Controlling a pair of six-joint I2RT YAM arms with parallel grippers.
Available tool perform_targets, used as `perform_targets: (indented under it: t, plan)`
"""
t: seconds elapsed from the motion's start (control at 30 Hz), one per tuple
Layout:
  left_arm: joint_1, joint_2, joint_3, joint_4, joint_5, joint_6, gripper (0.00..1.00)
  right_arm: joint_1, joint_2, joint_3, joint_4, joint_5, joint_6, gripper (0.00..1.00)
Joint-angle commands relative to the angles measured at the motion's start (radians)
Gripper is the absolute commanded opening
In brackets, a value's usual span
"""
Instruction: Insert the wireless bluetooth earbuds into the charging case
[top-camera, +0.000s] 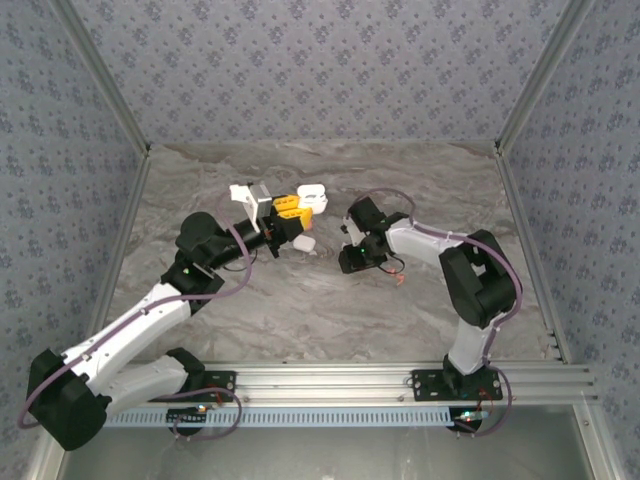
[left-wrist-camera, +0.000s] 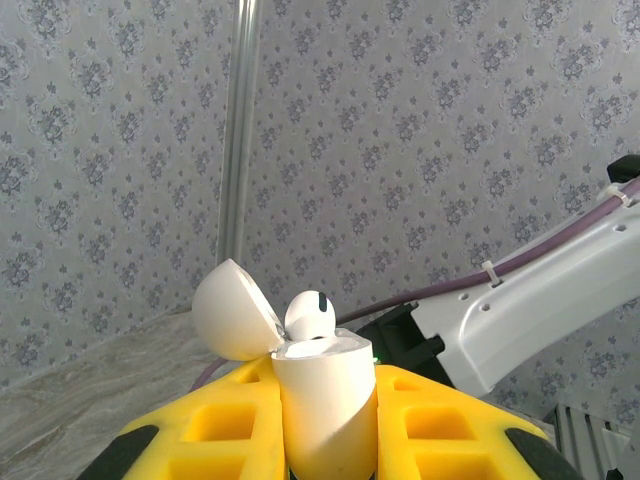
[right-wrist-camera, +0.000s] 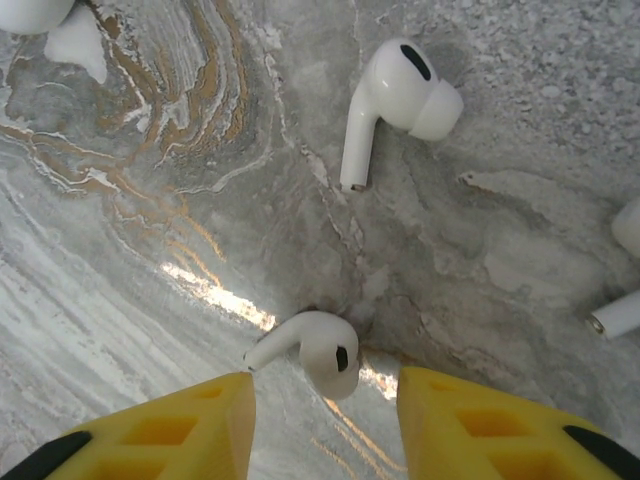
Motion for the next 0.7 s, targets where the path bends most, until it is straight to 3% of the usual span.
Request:
perform_targets:
  t: [0.0,0.47,0.67]
  plan:
    - [-0.008,-0.017,0.02,0.022,0.018,0.013,0.0,-0.002,0.03,0.037,0.014,-0.01,-0.003,0.41]
    - [-0.007,-0.012,0.027,-0.001,0.021,0.021,0.0,-0.001,0.073,0.049,0.012,-0.019,-0.023,0.27]
    - [-0.008,-0.009,0.032,-0.01,0.022,0.024,0.0,-0.002,0.009,0.024,0.039,-0.003,-0.024,0.24]
